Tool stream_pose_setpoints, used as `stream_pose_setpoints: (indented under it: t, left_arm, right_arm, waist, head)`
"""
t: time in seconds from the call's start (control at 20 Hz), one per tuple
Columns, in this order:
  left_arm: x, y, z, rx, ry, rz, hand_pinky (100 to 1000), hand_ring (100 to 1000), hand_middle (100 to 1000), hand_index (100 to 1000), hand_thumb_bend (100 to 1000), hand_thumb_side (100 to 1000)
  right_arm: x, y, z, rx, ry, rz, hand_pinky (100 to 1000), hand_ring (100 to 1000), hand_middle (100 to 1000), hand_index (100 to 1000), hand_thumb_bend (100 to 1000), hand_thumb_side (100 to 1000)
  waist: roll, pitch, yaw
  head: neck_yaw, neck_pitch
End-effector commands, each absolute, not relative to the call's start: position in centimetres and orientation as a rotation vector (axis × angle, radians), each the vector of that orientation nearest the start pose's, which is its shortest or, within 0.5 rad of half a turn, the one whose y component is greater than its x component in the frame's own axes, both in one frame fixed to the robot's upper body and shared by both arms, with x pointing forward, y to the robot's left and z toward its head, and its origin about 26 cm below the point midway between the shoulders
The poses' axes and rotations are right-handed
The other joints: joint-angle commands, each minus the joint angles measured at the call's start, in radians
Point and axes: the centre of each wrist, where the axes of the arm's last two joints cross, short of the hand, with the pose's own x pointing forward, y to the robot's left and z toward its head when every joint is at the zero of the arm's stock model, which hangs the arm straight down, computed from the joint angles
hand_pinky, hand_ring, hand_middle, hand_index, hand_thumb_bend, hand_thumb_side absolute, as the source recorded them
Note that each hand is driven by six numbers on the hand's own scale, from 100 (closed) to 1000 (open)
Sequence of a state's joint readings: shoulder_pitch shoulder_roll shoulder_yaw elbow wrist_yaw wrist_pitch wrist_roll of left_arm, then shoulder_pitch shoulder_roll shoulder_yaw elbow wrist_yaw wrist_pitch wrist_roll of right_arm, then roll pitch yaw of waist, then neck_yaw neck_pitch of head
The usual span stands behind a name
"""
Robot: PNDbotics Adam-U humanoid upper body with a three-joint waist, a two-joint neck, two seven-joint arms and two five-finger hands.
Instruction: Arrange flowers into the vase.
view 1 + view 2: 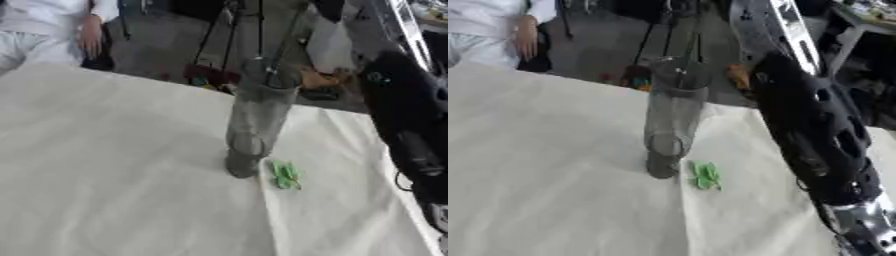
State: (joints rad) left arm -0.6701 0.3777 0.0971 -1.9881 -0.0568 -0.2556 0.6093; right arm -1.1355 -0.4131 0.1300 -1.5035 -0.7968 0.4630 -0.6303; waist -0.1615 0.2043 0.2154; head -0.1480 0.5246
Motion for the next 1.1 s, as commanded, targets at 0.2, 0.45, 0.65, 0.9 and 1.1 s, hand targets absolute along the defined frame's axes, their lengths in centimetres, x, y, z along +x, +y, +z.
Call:
stream_pose_setpoints:
  t: [0.2, 0.45, 0.65, 0.9, 1.1]
  left_arm:
    - [30.7, 25.2, 32.8, -0.359, 3.189, -0.472, 886, 904, 863, 954, 100, 1000]
    - [30.7, 25.1, 32.7, -0.355, 3.192, -0.476, 885, 902, 863, 955, 100, 1000]
    - [30.7, 25.1, 32.7, -0.349, 3.192, -0.481, 885, 902, 863, 955, 100, 1000]
    - [30.7, 25.0, 32.7, -0.344, 3.194, -0.484, 886, 902, 863, 955, 100, 1000]
    - [30.8, 25.0, 32.7, -0.339, 3.194, -0.486, 886, 902, 863, 955, 100, 1000]
  right_arm:
    - [38.4, -17.6, 39.6, -0.010, -1.811, -0.204, 100, 100, 100, 100, 201, 377]
    - [38.2, -17.1, 39.3, -0.029, -1.826, -0.184, 100, 100, 100, 100, 199, 379]
    - [38.3, -16.8, 39.0, -0.034, -1.825, -0.170, 100, 100, 100, 100, 197, 384]
    - [38.2, -16.4, 38.7, -0.058, -1.844, -0.156, 100, 100, 100, 100, 194, 387]
    - [38.2, -16.0, 38.5, -0.082, -1.858, -0.145, 100, 100, 100, 100, 195, 382]
  waist:
    - [0.010, -0.013, 0.001]
    - [0.011, -0.010, 0.004]
    - [0.011, -0.008, 0.008]
    - [0.012, -0.004, 0.010]
    - [0.013, -0.003, 0.012]
  head:
    - [-0.005, -0.018]
    - [-0.009, -0.025]
    - [-0.014, -0.032]
    - [-0.024, -0.042]
    - [-0.026, -0.046]
